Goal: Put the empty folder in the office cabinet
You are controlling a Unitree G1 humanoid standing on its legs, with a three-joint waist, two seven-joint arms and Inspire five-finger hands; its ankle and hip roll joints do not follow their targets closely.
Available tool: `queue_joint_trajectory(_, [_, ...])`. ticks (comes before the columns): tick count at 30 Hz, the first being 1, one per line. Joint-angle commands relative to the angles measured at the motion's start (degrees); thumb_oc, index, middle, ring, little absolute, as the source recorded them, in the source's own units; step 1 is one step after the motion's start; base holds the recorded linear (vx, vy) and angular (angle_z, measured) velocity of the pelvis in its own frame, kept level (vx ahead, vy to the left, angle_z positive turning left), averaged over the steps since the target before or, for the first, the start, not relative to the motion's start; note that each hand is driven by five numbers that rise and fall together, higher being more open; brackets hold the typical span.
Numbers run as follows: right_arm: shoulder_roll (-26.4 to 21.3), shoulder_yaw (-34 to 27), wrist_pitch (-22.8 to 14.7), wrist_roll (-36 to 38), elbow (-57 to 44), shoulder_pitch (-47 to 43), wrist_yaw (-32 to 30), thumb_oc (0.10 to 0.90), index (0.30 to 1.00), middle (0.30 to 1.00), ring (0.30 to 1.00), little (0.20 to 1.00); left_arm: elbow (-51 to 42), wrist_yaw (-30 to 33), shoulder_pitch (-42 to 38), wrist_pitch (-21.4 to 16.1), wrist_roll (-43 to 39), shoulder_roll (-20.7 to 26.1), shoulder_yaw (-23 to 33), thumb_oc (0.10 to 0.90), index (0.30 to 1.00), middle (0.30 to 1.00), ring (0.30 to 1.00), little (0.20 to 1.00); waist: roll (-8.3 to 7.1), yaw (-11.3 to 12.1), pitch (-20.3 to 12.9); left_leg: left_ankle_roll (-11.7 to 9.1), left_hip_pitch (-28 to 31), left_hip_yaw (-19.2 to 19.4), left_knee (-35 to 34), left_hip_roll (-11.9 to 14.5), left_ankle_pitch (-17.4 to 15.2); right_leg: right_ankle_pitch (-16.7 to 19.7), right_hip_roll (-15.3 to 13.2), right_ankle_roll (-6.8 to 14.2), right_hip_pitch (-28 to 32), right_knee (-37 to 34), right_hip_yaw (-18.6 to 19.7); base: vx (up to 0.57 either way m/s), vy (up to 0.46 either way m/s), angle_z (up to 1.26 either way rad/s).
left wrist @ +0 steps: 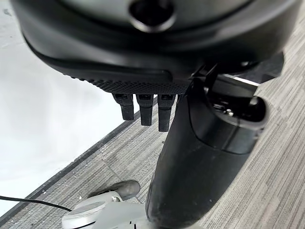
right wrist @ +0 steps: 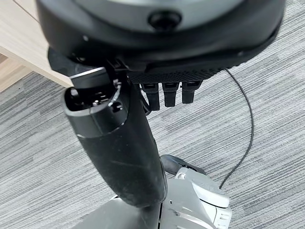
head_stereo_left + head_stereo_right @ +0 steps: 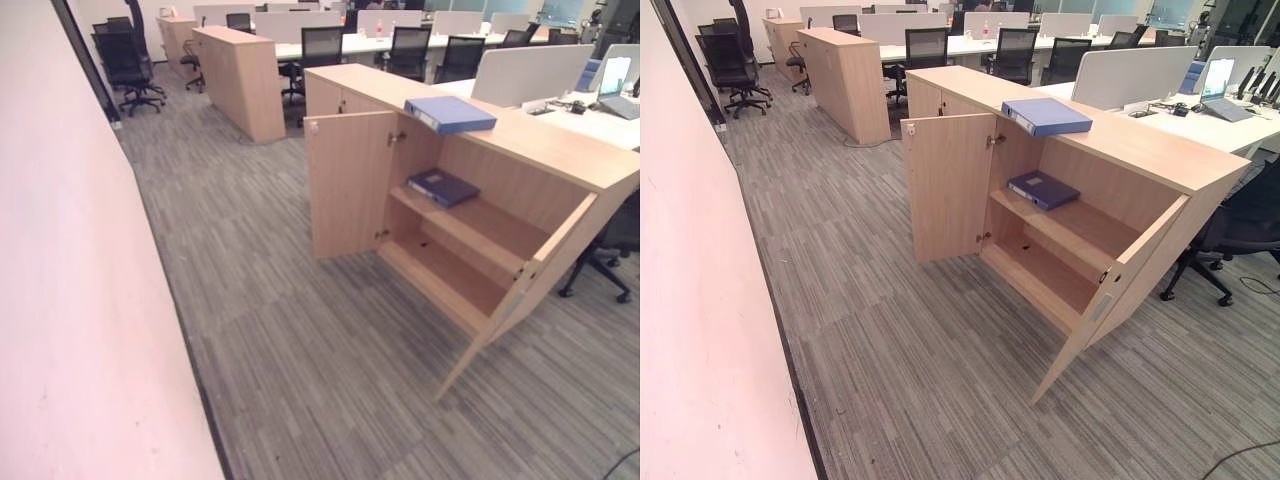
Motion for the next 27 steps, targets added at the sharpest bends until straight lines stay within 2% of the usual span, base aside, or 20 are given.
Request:
queue_joint_trajectory(1, [-2.3, 1.3, -0.5, 0.3, 2.3, -3.8, 0.3, 0.8, 0.9, 0.9, 0.9, 0.9, 0.9, 0.9, -5.4, -1.1, 1.0, 1.0, -0.5, 0.8, 0.9, 0.9, 0.9, 0.9, -0.1, 1.5, 2.4, -4.2, -0.4, 2.6, -0.2, 4.1, -1.1, -3.9, -2.5, 5.2, 1.0, 0.9, 0.2, 0.03, -0.064, 0.06])
queue_joint_trajectory(5, [-2.4, 1.1, -0.7, 2.0, 1.6, -4.6, 0.8, 0.8, 0.9, 0.9, 0.9, 0.9, 0.9, 0.8, -6.1, -0.8, 0.4, 1.3, -0.6, 0.8, 0.9, 0.9, 0.9, 0.9, -0.03, 1.7, 3.9, -4.6, -2.5, 1.9, 3.2, 5.4, -1.2, -5.9, -1.7, 3.8, -1.6, 5.2, 0.3, -0.03, -0.113, 0.11])
queue_joint_trajectory(6, [-2.6, 1.0, -0.7, 2.9, 1.3, -5.2, 0.9, 0.8, 0.9, 0.9, 0.9, 0.9, 0.5, 1.0, -6.9, -0.8, -0.2, 1.6, -0.9, 0.8, 0.9, 0.9, 0.9, 0.9, -0.29, 2.0, 5.7, -5.4, -7.0, 1.9, 9.3, 6.0, -1.3, -6.7, -2.0, 3.1, -3.1, 7.3, -0.3, -0.19, -0.173, 0.18])
queue_joint_trajectory(8, [-3.5, 0.3, -0.7, 4.0, 1.3, -5.5, 1.2, 0.8, 0.9, 0.9, 0.9, 0.9, -0.5, 0.6, -7.9, -0.7, -0.1, 1.6, -1.9, 0.8, 0.9, 0.9, 0.9, 0.9, -1.1, 1.6, 7.2, -6.8, -14.4, 4.3, 21.2, 8.0, -2.8, -8.2, -2.5, 1.4, -4.2, 9.5, -2.3, -0.12, -0.187, 0.99])
queue_joint_trajectory(9, [-3.7, 0.2, -0.6, 4.0, 1.4, -5.5, 1.1, 0.8, 0.9, 0.9, 0.9, 0.9, -0.3, 0.6, -7.9, -0.6, -0.2, 1.6, -2.0, 0.8, 0.9, 0.9, 0.9, 0.9, -0.99, 1.4, 7.5, -6.9, -15.7, 5.1, 22.9, 9.5, -2.0, -8.9, -2.5, 1.1, -4.0, 9.9, -2.7, 0.05, -0.093, 1.39])
queue_joint_trajectory(10, [-3.9, 0.2, -0.5, 4.2, 1.5, -5.5, 1.1, 0.8, 0.9, 0.9, 0.9, 0.9, -0.3, 0.7, -8.0, -0.5, -0.4, 1.6, -2.0, 0.8, 0.9, 0.9, 0.9, 0.9, -0.8, 1.2, 7.7, -6.9, -16.7, 6.3, 22.8, 11.3, -0.9, -9.5, -2.3, 1.1, -3.6, 9.9, -3.4, 0.05, -0.021, 0.84])
queue_joint_trajectory(11, [-3.9, 0.2, -0.5, 4.2, 1.5, -5.5, 1.1, 0.8, 0.9, 0.9, 0.9, 0.9, -0.3, 0.7, -8.0, -0.5, -0.4, 1.6, -2.0, 0.8, 0.9, 0.9, 0.9, 0.9, -0.8, 1.2, 7.7, -6.9, -16.7, 6.3, 22.8, 11.3, -0.9, -9.5, -2.3, 1.0, -3.6, 9.9, -3.4, 0.07, 0.006, 0.16])
queue_joint_trajectory(12, [-4.0, 0.0, -0.4, 4.5, 1.5, -5.6, 1.1, 0.8, 0.9, 0.9, 0.9, 0.9, -0.2, 0.6, -8.0, -0.5, -0.4, 1.7, -1.9, 0.8, 0.9, 0.9, 0.9, 0.9, -0.71, 1.3, 7.6, -6.9, -17.4, 7.2, 21.6, 12.5, 0.0, -10.0, -2.3, 1.1, -3.1, 9.7, -3.9, 0.18, 0.052, 0.27])
queue_joint_trajectory(13, [-4.3, -0.5, -0.6, 5.2, 1.1, -5.4, 1.0, 0.8, 0.9, 0.9, 0.9, 0.9, 0.1, 0.7, -7.9, -0.3, -0.6, 1.9, -1.8, 0.8, 0.9, 0.9, 0.9, 0.9, -0.28, 1.8, 7.3, -7.4, -18.4, 6.8, 16.6, 13.8, 3.5, -10.4, -1.7, 1.7, -1.7, 8.9, -4.2, 0.18, 0.05, 0.33])
queue_joint_trajectory(14, [-4.3, -0.5, -0.6, 5.2, 1.1, -5.3, 1.0, 0.8, 0.9, 0.9, 0.9, 0.9, 0.1, 0.7, -7.9, -0.3, -0.6, 1.9, -1.8, 0.8, 0.9, 0.9, 0.9, 0.9, -0.34, 1.8, 7.3, -7.4, -18.2, 6.8, 16.3, 13.6, 3.7, -10.5, -1.8, 1.7, -1.6, 8.8, -4.2, 0.22, 0.075, 0.27])
queue_joint_trajectory(15, [-4.3, -0.7, -0.7, 5.4, 1.0, -5.3, 0.9, 0.8, 0.9, 0.9, 0.9, 0.9, 0.3, 0.8, -7.8, -0.3, -0.7, 2.0, -1.6, 0.8, 0.9, 0.9, 0.9, 0.9, 0.03, 2.3, 7.3, -7.7, -18.9, 5.7, 14.0, 13.9, 5.5, -10.9, -1.3, 1.8, -0.9, 8.6, -4.0, 0.26, 0.118, 0.22])
queue_joint_trajectory(16, [-4.3, -0.5, -0.8, 5.5, 0.9, -5.2, 0.7, 0.8, 0.9, 0.9, 0.9, 0.9, 0.2, 1.1, -7.5, -0.4, -1.2, 2.1, -1.4, 0.8, 0.9, 0.9, 0.9, 0.9, 0.66, 3.7, 7.7, -8.1, -21.1, 2.9, 7.5, 14.2, 7.8, -12.9, -1.0, 2.2, 1.0, 9.0, -3.0, 0.27, 0.118, 0.23])
queue_joint_trajectory(17, [-4.3, -0.5, -0.8, 5.5, 0.9, -5.2, 0.7, 0.8, 0.9, 0.9, 0.9, 0.9, 0.1, 1.1, -7.5, -0.4, -1.2, 2.1, -1.4, 0.8, 0.9, 0.9, 0.9, 0.9, 0.53, 3.6, 7.8, -8.1, -20.7, 3.0, 7.1, 14.0, 7.9, -13.1, -1.2, 2.2, 1.1, 9.2, -3.0, 0.38, 0.167, 0.21])
queue_joint_trajectory(19, [-4.2, -0.4, -0.8, 5.4, 0.9, -5.2, 0.7, 0.8, 0.9, 0.9, 0.9, 0.9, 0.4, 1.1, -7.3, -0.6, -1.9, 2.2, -0.7, 0.8, 0.9, 0.9, 0.9, 0.9, 0.45, 5.2, 8.5, -8.6, -23.5, 2.8, 1.5, 15.6, 8.9, -16.1, -1.4, 2.8, 3.8, 10.5, -0.9, 0.3, 0.133, -0.06])
queue_joint_trajectory(20, [-4.2, -0.4, -0.8, 5.4, 0.9, -5.2, 0.7, 0.8, 0.9, 0.9, 0.9, 0.9, 0.4, 1.1, -7.3, -0.6, -1.9, 2.2, -0.7, 0.8, 0.9, 0.9, 0.9, 0.9, 0.33, 5.2, 8.5, -8.6, -23.5, 2.9, 1.5, 15.5, 8.8, -16.2, -1.6, 2.8, 3.8, 10.7, -0.8, 0.32, 0.153, -0.32])
queue_joint_trajectory(21, [-4.0, -0.4, -0.7, 5.3, 1.0, -5.4, 0.6, 0.8, 0.9, 0.9, 0.9, 0.9, 0.6, 1.1, -6.7, -0.6, -2.2, 2.0, 0.0, 0.8, 0.9, 0.9, 0.9, 0.9, 0.33, 6.0, 8.4, -8.9, -25.2, 3.2, 0.6, 17.2, 9.3, -17.3, -1.7, 3.4, 4.8, 11.7, 0.8, 0.22, 0.101, -0.37])
queue_joint_trajectory(23, [-4.0, -0.5, -0.6, 5.2, 1.3, -5.4, 0.6, 0.8, 0.9, 0.9, 0.9, 0.9, 0.6, 1.0, -6.2, -0.6, -2.3, 2.0, 0.3, 0.8, 0.9, 0.9, 0.9, 0.9, 0.27, 6.7, 8.2, -9.2, -25.7, 2.7, 0.5, 18.0, 9.7, -18.2, -1.9, 3.7, 5.5, 12.1, 1.9, 0.27, 0.142, -0.34])
queue_joint_trajectory(25, [-3.9, -0.4, -0.5, 5.0, 1.5, -5.1, 0.7, 0.8, 0.9, 0.9, 0.9, 0.9, 1.0, 1.0, -5.6, -0.6, -2.0, 2.0, 0.4, 0.8, 0.9, 0.9, 0.9, 0.9, 0.28, 7.7, 7.7, -9.9, -26.5, 0.2, 0.6, 19.2, 11.0, -19.1, -2.2, 4.1, 6.9, 11.5, 4.0, 0.39, 0.26, -0.54])
queue_joint_trajectory(26, [-3.6, -0.8, -0.4, 4.8, 2.0, -4.9, 0.8, 0.8, 0.9, 0.9, 0.9, 0.9, 1.6, 1.0, -5.2, -0.6, -1.5, 1.6, 0.4, 0.8, 0.9, 0.9, 0.9, 0.9, 0.17, 9.0, 6.8, -10.8, -26.8, -3.4, 1.1, 19.2, 11.7, -19.6, -3.1, 5.0, 8.9, 10.0, 6.0, 0.36, 0.271, -0.59])
queue_joint_trajectory(27, [-3.6, -0.8, -0.4, 4.8, 2.0, -4.8, 0.8, 0.8, 0.9, 0.9, 0.9, 0.9, 1.6, 1.0, -5.1, -0.6, -1.5, 1.6, 0.4, 0.8, 0.9, 0.9, 0.9, 0.9, 0.1, 9.0, 6.8, -10.8, -26.8, -3.4, 1.2, 19.1, 11.7, -19.7, -3.2, 5.0, 9.0, 10.0, 5.9, 0.45, 0.4, -0.65])
